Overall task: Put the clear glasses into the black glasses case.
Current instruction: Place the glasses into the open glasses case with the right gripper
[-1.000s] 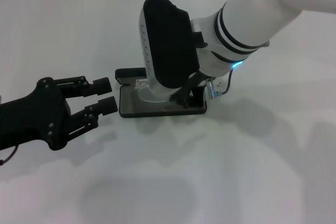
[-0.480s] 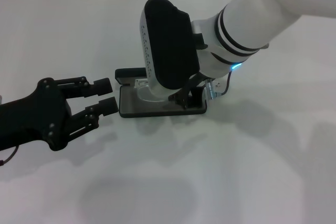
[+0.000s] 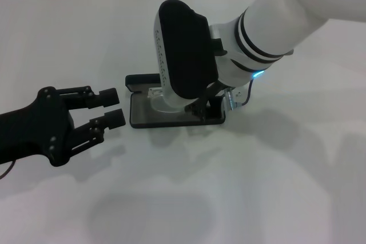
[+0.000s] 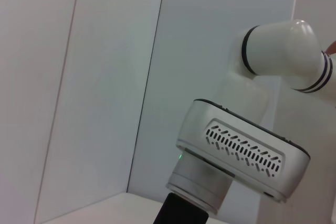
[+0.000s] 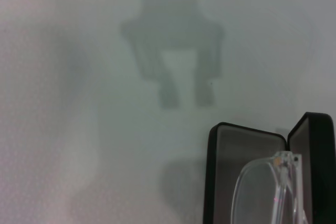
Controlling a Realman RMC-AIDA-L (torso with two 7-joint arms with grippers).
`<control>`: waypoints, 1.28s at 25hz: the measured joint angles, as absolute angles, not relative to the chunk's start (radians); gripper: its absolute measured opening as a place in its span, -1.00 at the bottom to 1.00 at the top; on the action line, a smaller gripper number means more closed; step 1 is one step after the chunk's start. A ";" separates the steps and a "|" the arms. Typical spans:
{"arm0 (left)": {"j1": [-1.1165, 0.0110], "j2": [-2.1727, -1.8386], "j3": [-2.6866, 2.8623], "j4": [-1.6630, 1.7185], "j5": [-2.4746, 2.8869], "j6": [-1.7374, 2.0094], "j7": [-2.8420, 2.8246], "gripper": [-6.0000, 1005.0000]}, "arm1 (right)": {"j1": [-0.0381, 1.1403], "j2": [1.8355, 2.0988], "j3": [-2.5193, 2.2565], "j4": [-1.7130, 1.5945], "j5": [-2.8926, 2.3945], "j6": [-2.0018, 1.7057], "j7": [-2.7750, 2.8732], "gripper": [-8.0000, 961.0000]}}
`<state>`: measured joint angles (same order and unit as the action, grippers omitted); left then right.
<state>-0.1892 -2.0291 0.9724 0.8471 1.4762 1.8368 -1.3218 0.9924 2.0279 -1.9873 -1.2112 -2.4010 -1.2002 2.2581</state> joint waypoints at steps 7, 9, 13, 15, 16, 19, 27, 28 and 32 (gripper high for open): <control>-0.177 -2.026 0.907 0.884 1.550 1.841 -1.331 -0.06 | 0.992 2.028 -1.992 -1.208 -2.399 -1.200 2.258 -0.76; -0.171 -2.026 0.887 0.894 1.568 1.842 -1.334 -0.05 | 0.992 2.028 -1.993 -1.208 -2.397 -1.200 2.258 -0.76; -0.148 -2.025 0.861 0.940 1.629 1.844 -1.351 -0.05 | 0.992 2.028 -1.994 -1.208 -2.395 -1.200 2.258 -0.76; -0.135 -2.024 0.856 0.973 1.646 1.844 -1.374 -0.04 | 0.992 2.028 -1.994 -1.208 -2.394 -1.200 2.258 -0.76; -0.123 -2.024 0.854 0.999 1.652 1.845 -1.391 -0.04 | 0.992 2.028 -1.994 -1.208 -2.394 -1.200 2.258 -0.76; -0.099 -2.028 0.853 1.037 1.652 1.848 -1.410 -0.03 | 0.992 2.028 -1.994 -1.209 -2.394 -1.200 2.258 -0.76; -0.085 -2.052 0.815 1.050 1.652 1.849 -1.410 -0.02 | 0.992 2.028 -1.996 -1.210 -2.393 -1.197 2.258 -0.76; -0.087 -2.053 0.815 1.048 1.653 1.849 -1.409 -0.01 | 0.992 2.028 -1.996 -1.210 -2.393 -1.193 2.258 -0.76; -0.090 -2.055 0.815 1.048 1.654 1.849 -1.408 0.19 | 0.987 2.028 -1.997 -1.209 -2.397 -1.181 2.258 -0.76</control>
<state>-0.0897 -2.0547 0.8150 1.0482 1.6538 1.8487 -1.4082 0.9874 2.0279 -1.9966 -1.2095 -2.3968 -1.1809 2.2581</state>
